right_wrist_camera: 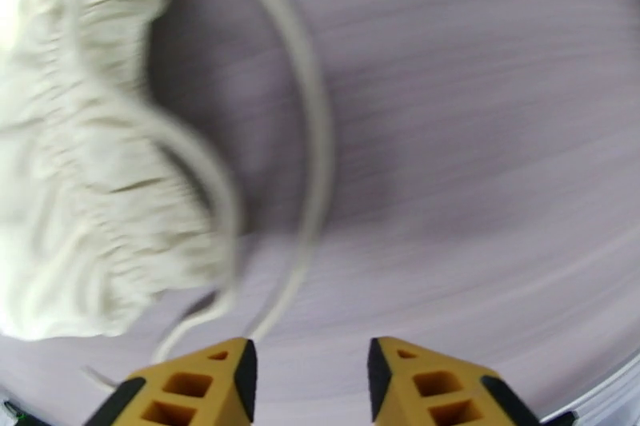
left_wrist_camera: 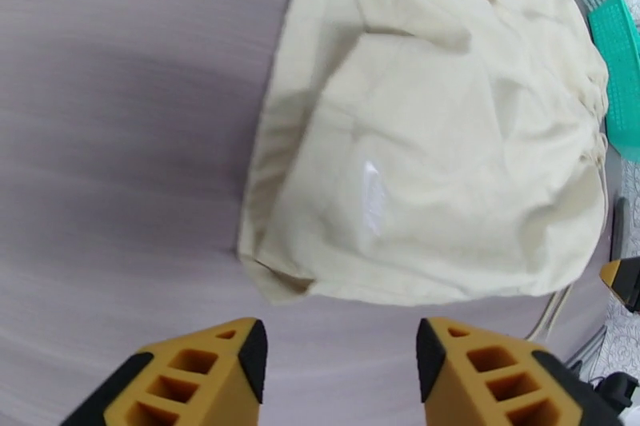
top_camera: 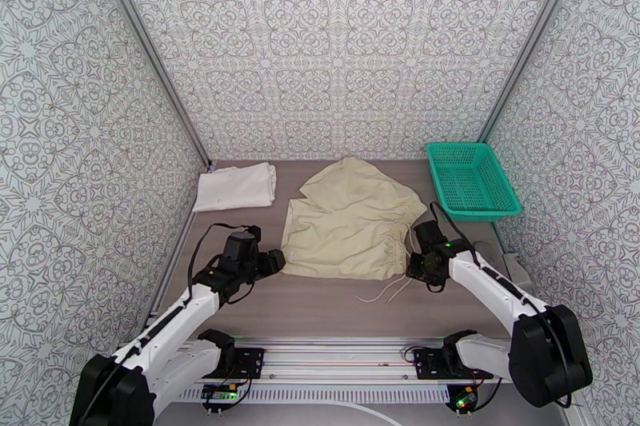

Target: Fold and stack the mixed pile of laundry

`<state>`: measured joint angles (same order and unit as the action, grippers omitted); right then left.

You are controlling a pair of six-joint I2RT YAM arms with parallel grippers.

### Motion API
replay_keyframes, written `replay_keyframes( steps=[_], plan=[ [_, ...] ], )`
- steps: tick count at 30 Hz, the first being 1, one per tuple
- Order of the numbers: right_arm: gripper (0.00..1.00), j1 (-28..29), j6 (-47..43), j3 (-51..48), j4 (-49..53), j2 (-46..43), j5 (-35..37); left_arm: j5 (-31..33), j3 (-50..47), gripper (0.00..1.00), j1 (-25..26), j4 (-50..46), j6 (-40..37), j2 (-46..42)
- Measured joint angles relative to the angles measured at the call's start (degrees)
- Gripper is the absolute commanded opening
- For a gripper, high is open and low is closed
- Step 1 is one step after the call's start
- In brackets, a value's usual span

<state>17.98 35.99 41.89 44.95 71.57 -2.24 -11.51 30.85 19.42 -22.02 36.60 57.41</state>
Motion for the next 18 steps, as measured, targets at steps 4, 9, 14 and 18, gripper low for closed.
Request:
replay_keyframes(
  steps=[4, 9, 14, 18],
  plan=[
    [0.15, 5.49, 4.5, -0.7, -6.21, 0.28, -7.02, -0.9, 4.61, 0.37, 4.11, 2.67, -1.03, 7.06],
    [0.02, 9.94, 9.29, -2.91, -13.51, 4.83, -10.69, -2.84, 8.09, 0.29, 6.54, 8.7, -1.9, 19.65],
    [0.0, 10.45, 12.94, -8.13, -17.94, 6.36, -10.01, -3.91, 8.35, 0.25, 5.88, 12.98, -1.75, 27.26],
    [0.0, 10.36, 14.82, -10.64, -19.69, 3.45, -8.66, -4.81, 7.85, 0.24, 3.93, 16.28, -1.66, 29.86]
  ],
)
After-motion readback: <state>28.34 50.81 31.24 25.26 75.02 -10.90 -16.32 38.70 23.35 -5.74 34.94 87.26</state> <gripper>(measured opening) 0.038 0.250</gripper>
